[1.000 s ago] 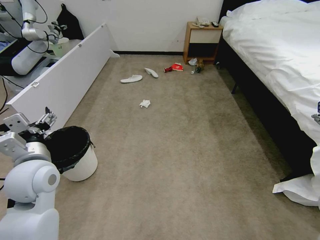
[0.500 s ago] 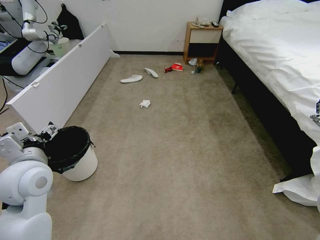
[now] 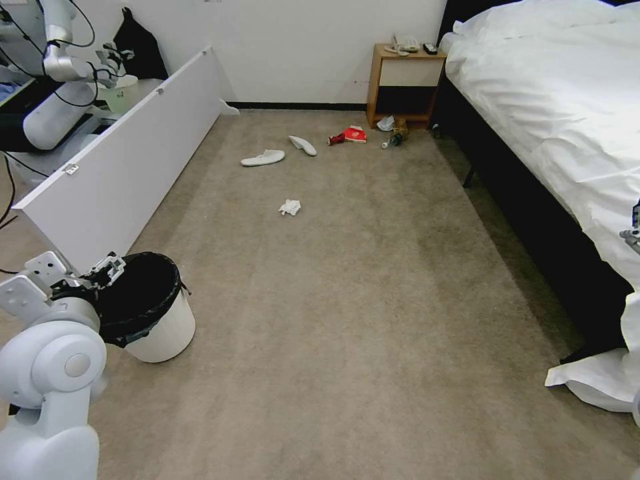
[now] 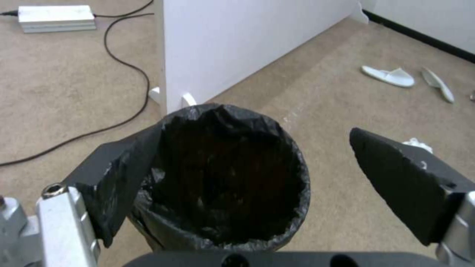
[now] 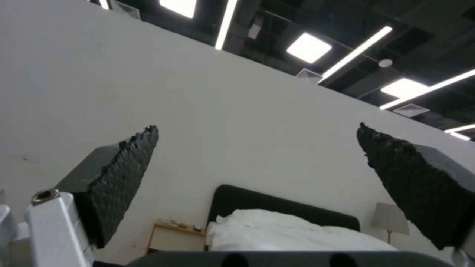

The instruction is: Pick up the trash bin, then pick up the garbage from the floor and place it into the trash bin.

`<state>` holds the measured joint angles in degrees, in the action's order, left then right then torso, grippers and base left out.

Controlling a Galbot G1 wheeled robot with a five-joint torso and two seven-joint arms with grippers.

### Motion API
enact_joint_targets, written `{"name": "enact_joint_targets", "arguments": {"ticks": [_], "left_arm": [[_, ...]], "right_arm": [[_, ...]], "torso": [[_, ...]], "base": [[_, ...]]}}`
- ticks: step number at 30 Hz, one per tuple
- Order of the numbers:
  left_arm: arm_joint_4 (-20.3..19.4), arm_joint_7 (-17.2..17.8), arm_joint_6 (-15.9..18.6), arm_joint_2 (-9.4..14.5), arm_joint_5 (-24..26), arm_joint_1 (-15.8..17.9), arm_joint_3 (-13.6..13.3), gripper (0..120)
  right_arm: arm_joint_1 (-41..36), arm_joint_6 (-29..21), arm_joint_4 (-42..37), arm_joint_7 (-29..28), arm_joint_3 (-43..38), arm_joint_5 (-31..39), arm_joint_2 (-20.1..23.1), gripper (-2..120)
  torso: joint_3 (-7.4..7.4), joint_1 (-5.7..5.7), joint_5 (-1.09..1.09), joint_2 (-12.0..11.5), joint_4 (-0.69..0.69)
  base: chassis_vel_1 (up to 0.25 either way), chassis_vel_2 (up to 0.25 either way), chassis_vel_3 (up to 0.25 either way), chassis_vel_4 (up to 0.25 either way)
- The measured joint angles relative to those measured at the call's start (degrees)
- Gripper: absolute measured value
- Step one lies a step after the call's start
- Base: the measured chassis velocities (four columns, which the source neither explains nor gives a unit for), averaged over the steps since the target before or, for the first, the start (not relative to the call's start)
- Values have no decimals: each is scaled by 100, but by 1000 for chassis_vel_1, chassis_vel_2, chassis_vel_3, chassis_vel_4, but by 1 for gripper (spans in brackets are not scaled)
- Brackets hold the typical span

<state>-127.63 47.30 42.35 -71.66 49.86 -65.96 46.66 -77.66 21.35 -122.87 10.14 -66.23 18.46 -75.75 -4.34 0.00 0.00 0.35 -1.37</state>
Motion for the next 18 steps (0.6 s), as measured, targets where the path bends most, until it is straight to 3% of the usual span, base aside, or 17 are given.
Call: {"name": "enact_joint_targets", "arguments": {"ticks": [18], "left_arm": [[365, -185, -17, -93, -366, 71, 36, 100]], "right_arm": [[23, 41, 86, 18, 24, -39, -20, 100]], "torso": [[0, 0, 0, 0, 0]], "base": [[0, 0, 0, 0]]}}
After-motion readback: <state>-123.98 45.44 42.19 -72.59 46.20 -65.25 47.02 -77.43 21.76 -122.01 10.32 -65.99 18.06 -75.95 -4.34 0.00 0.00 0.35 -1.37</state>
